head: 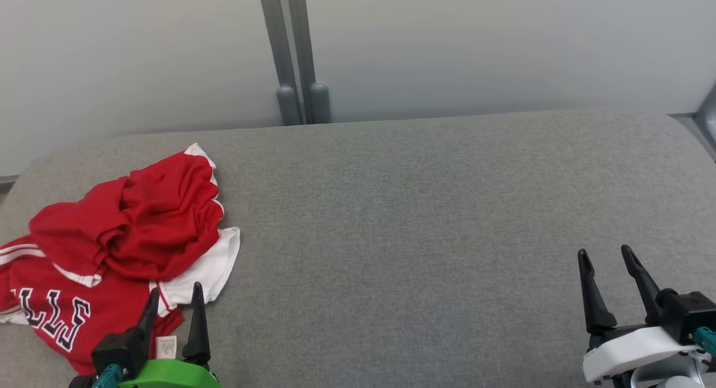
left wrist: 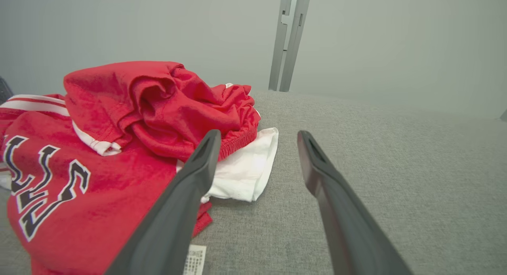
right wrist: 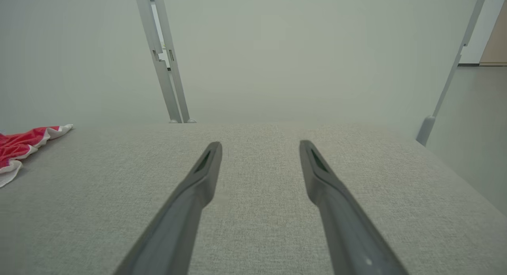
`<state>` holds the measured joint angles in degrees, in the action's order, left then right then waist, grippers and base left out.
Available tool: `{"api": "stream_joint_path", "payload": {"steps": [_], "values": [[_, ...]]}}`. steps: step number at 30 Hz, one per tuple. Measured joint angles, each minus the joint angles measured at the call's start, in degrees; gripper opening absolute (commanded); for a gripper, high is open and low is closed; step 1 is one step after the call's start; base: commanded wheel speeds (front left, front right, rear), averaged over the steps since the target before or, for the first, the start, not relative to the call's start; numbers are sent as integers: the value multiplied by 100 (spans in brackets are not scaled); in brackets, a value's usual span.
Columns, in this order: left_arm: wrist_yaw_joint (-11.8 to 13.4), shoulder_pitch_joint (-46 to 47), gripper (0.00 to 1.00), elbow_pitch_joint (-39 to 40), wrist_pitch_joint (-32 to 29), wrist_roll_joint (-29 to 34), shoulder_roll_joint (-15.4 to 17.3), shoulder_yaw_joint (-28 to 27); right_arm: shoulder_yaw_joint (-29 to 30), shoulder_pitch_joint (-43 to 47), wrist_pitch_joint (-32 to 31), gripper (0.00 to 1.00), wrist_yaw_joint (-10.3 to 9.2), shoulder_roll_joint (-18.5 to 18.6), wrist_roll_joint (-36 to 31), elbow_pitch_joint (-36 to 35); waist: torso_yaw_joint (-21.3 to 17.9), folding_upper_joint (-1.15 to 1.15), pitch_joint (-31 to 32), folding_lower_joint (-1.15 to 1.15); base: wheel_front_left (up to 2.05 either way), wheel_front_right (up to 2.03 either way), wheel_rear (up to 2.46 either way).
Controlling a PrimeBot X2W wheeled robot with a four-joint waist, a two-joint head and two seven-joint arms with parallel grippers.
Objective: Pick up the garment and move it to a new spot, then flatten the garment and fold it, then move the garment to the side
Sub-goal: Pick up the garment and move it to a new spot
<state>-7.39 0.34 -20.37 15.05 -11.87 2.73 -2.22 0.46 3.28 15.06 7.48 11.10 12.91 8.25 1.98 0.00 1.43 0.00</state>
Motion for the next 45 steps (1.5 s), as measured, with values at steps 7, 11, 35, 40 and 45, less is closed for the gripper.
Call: {"api": "stream_joint_path", "payload": {"steps": [7,11,35,40,45], "values": [[-1,12,100,-33,0,33,73,-26,-234,-20,0,100,0,-89,-21,-20,729,0,0,0,0,0,0],[-1,-85,100,0,-1,31,76,-41,-407,-155,0,100,0,-94,-27,-13,1183,0,2,0,0,0,0],[193,3058,100,-1638,-1696,-792,43,508,-773,-1024,0,100,1,490,69,-213,1759,0,-923,0,0,0,0],[606,4004,100,-2366,-2457,-966,224,255,-978,-1237,0,100,1,443,115,-129,1390,0,-1387,1,0,0,0],[1092,4397,87,-3062,-2750,-982,597,37,-1050,-1315,-1,100,1,404,157,-73,943,0,-1685,1,0,0,0]]}}
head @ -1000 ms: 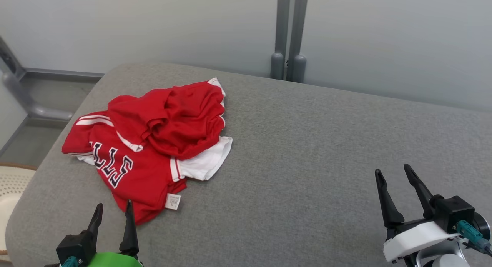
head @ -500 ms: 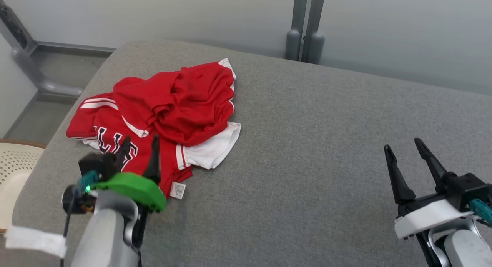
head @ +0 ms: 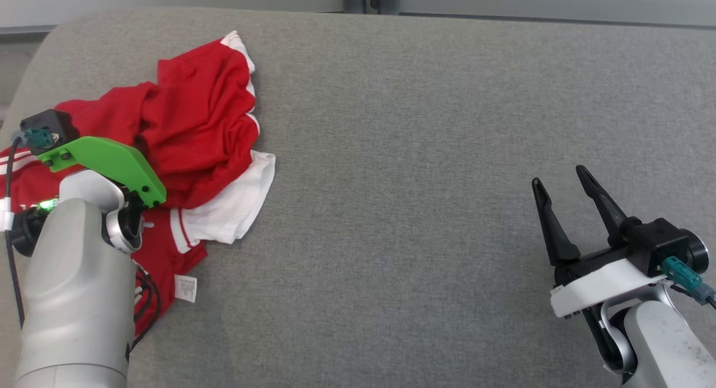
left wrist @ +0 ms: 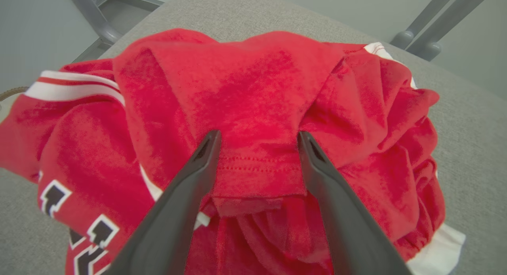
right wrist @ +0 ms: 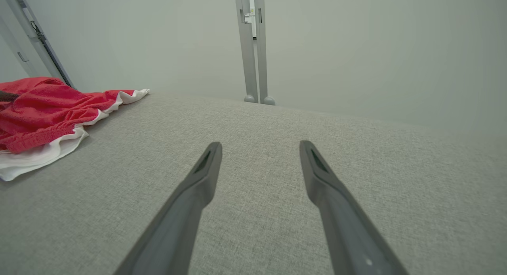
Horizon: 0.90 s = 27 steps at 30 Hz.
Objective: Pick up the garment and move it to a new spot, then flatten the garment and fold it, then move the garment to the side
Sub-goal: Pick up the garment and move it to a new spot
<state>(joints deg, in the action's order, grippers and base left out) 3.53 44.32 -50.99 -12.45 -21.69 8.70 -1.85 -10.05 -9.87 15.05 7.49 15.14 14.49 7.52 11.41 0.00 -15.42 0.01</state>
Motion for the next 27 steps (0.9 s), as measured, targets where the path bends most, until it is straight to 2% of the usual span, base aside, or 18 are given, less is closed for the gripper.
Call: {"api": "stream_joint_path", "payload": {"steps": [1,2,5,9,13,18,22,27], "values": [[4,40,24,-96,-27,25,59,16,13,-15,1,100,0,-11,0,4,-68,0,-40,0,0,0,0],[13,87,0,-182,-58,37,104,27,31,-29,1,100,0,-20,3,9,-150,0,-87,0,0,0,0],[-4,126,0,-347,-87,136,203,160,100,-32,1,100,0,-48,5,32,-349,0,-178,0,0,0,0],[-324,124,0,-277,-101,151,287,279,210,83,1,100,0,-108,5,62,-486,0,-157,0,0,0,0],[-628,133,0,311,-51,174,468,399,261,183,1,100,0,-180,2,78,-487,0,-15,0,0,0,0],[-954,63,0,1703,-298,-35,432,588,270,280,1,100,0,-366,2,77,-460,0,242,0,0,0,0],[-1017,-369,0,3272,-702,-369,115,914,313,410,1,100,0,-471,2,94,-514,0,426,0,0,0,0],[-1060,-1131,0,5023,-1230,-670,-246,1647,327,489,1,100,0,-526,-2,131,-765,0,563,-1,0,0,0]]}}
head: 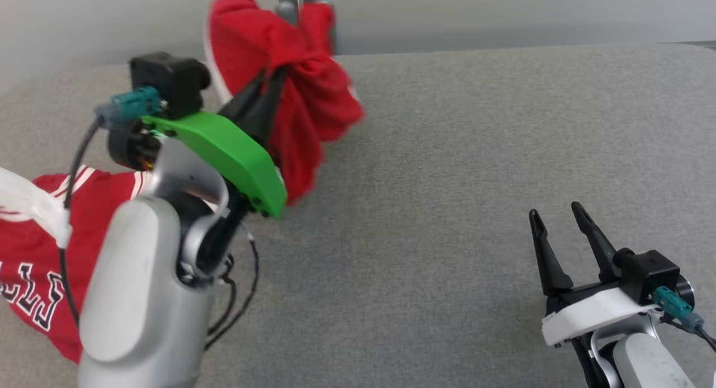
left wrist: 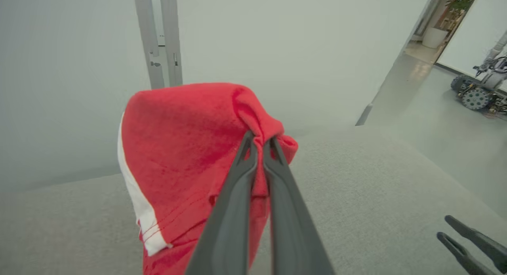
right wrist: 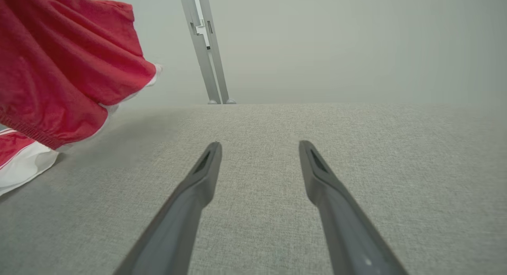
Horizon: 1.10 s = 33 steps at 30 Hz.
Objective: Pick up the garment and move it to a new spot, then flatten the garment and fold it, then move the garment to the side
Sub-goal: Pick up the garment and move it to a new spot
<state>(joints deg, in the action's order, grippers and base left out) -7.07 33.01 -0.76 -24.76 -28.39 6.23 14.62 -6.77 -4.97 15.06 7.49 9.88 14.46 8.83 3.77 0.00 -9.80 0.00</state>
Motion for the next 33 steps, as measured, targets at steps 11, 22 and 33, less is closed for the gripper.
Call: {"api": "stream_joint_path", "payload": {"steps": [11,22,33], "values": [[304,-855,0,630,-578,-474,-271,945,4,-37,0,100,0,-98,1,-91,-980,0,138,0,0,0,0],[532,241,0,-3281,1360,245,-163,516,15,-2,0,100,0,-307,59,-15,-2209,0,-4,0,0,0,0],[207,503,100,-4631,3825,197,-302,493,299,152,0,100,0,-136,-74,-229,-2518,0,-39,0,0,0,0]]}}
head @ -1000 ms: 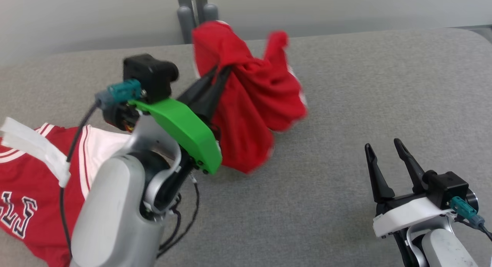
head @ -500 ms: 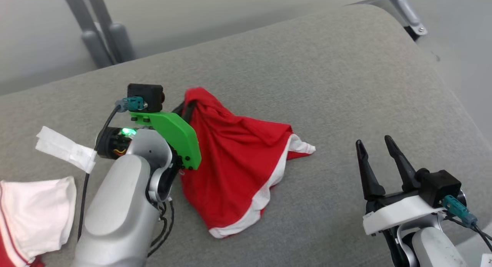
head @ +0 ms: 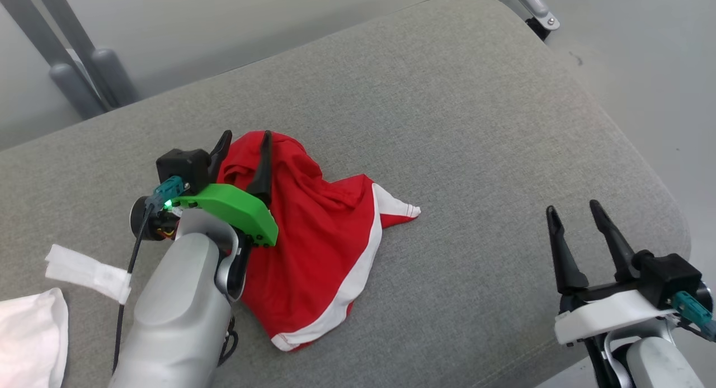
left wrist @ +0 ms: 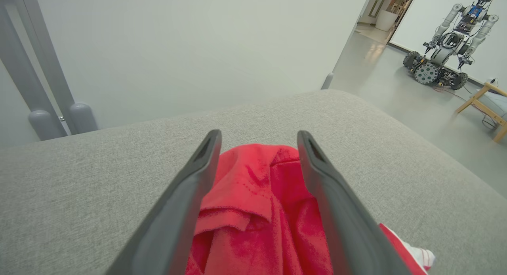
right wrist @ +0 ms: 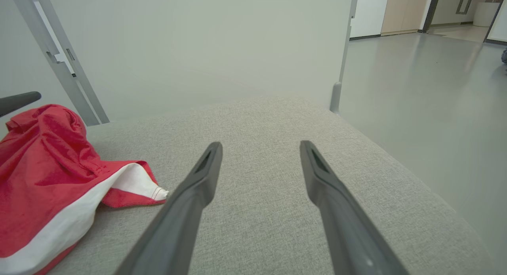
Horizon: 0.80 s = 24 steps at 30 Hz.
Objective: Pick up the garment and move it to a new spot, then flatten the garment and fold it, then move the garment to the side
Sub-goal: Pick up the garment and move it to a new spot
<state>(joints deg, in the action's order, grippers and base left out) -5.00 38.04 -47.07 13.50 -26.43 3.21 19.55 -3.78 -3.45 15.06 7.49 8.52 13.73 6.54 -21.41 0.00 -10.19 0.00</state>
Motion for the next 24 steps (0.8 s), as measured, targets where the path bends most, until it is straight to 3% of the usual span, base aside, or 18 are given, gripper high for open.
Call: {"api": "stream_joint_path", "payload": {"steps": [3,6,12,18,24], "values": [[12,-389,100,423,130,-96,-8,-138,159,165,0,100,0,133,-64,-165,119,0,75,0,0,0,0],[116,-1032,100,1416,151,-24,-21,-447,292,320,0,100,0,225,-111,-324,303,0,174,0,0,0,0],[240,-2987,100,3176,157,493,-22,-918,633,547,0,100,0,285,-137,-457,843,0,446,0,0,0,0],[67,-4175,100,3864,164,821,-30,-1265,878,889,0,100,0,297,-164,-402,1391,0,660,0,0,0,0],[-155,-4830,100,4081,164,665,-38,-1613,1009,1054,0,100,0,204,-179,-270,1812,0,864,0,0,0,0]]}}
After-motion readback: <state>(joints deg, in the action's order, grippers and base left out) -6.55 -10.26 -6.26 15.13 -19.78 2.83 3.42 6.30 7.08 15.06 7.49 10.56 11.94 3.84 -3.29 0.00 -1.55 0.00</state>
